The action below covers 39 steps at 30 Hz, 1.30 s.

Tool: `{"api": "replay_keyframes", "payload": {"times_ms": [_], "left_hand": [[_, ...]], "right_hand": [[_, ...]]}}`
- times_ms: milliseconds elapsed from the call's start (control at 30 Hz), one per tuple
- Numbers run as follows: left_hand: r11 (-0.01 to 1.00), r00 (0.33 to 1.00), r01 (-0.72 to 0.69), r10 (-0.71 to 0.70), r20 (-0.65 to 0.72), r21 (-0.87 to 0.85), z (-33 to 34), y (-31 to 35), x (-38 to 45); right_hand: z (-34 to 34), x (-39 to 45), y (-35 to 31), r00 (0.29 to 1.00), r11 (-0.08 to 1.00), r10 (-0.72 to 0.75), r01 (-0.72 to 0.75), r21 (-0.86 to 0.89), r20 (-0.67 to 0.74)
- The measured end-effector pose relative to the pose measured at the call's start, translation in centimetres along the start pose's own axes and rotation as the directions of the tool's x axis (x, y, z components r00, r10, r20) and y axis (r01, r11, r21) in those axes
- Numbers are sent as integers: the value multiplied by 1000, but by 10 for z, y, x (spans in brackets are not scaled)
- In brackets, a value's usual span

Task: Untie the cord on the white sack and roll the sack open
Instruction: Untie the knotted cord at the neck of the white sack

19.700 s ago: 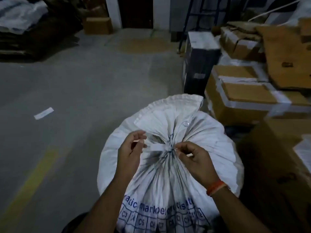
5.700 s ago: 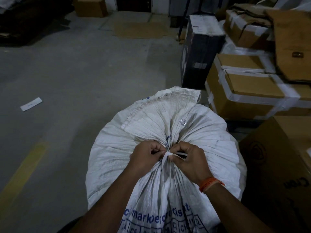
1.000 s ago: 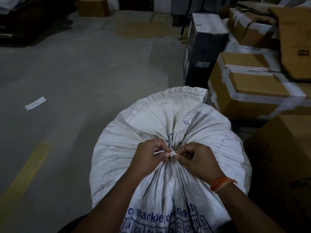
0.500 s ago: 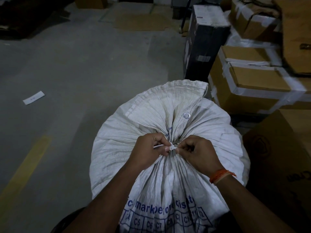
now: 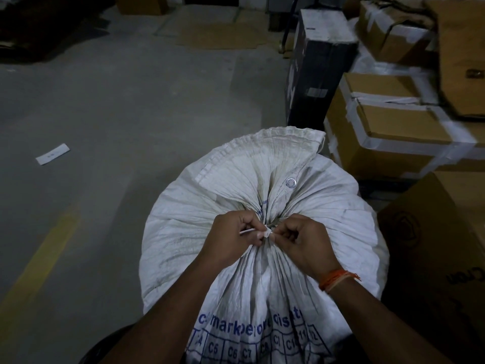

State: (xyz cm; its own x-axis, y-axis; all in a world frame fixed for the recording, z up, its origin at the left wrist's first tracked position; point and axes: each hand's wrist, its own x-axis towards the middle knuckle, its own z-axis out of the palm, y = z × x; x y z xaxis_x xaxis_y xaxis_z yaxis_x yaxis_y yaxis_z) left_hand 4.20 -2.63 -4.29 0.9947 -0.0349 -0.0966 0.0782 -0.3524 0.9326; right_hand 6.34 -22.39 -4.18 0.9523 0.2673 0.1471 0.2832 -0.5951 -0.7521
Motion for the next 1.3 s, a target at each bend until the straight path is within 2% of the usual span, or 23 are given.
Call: {"api": "replay_keyframes", "payload": {"times_ms": [233,1100,1300], "left_hand": [[998,1000,28,-28,2,-56,-1,2,0],[1000,1000,-3,3,13,-12,-1,0,0],[999,1000,16,-16,18,-46,-2,1,1]], "right_hand": [[-14,4,-3,996,999,33,-31,-19,88],[-5,2,-5,999,1000,22,-22,1,34],[-13,2,-9,992,998,64,-66,15,109]]}}
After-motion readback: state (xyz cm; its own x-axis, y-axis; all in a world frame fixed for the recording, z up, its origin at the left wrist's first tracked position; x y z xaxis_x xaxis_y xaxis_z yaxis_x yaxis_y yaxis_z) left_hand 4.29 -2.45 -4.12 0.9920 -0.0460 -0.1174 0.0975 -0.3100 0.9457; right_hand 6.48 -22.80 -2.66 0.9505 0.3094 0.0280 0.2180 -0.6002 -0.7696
